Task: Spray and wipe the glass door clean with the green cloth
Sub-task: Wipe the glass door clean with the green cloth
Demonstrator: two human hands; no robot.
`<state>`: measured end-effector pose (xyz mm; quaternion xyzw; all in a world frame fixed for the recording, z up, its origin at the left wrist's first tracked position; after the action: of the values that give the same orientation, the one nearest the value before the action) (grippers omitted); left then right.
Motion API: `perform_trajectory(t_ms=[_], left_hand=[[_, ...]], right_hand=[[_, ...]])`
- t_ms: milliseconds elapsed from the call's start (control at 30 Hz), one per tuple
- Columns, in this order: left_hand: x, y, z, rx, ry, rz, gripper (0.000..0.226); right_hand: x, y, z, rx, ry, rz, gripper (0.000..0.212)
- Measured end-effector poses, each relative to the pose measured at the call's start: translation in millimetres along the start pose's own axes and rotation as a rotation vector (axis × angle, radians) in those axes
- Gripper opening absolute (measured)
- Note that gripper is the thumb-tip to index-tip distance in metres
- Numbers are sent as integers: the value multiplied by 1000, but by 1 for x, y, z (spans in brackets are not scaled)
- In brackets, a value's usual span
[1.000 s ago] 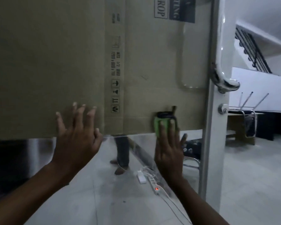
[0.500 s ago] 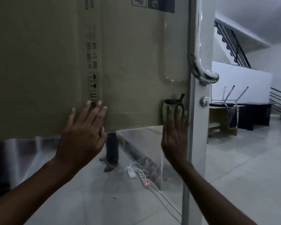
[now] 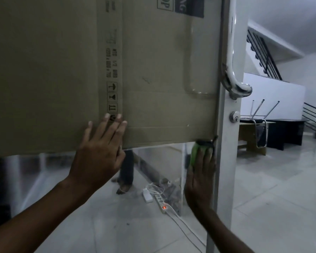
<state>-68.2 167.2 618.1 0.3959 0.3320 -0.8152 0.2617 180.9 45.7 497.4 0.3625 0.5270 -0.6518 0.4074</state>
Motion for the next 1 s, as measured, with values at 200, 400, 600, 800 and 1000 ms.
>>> perform_trajectory(t_ms=[200,400,600,800,1000], left_hand=[[-2,4,-7,-19,16,35,63],[-2,4,-3,-18,50,34,64],[1,1,-7,-12,64,6,65],[0,2,-4,14,100,19,64],[1,-4,-1,103,108,-5,70]], right_hand=[[-135,-64,29,28,92,41,63],[-27,-110,-31,165,-283,790,60],[-49,-30,14,147,-87,388,56],[-76,-84,-1,-55,14,166,62],[11,-98,-36,256,-349,986,69]])
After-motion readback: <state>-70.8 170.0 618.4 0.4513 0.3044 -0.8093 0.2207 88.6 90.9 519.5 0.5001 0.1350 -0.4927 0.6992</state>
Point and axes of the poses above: each hand's wrist, its own x-axis away from the middle knuckle, its own z-axis out of the back of the hand, y = z × x, the point moved 10 cm from there along -x, towards the middle knuckle, and after that the axes turned 9 degrees about -x, right-handed, at the moved point
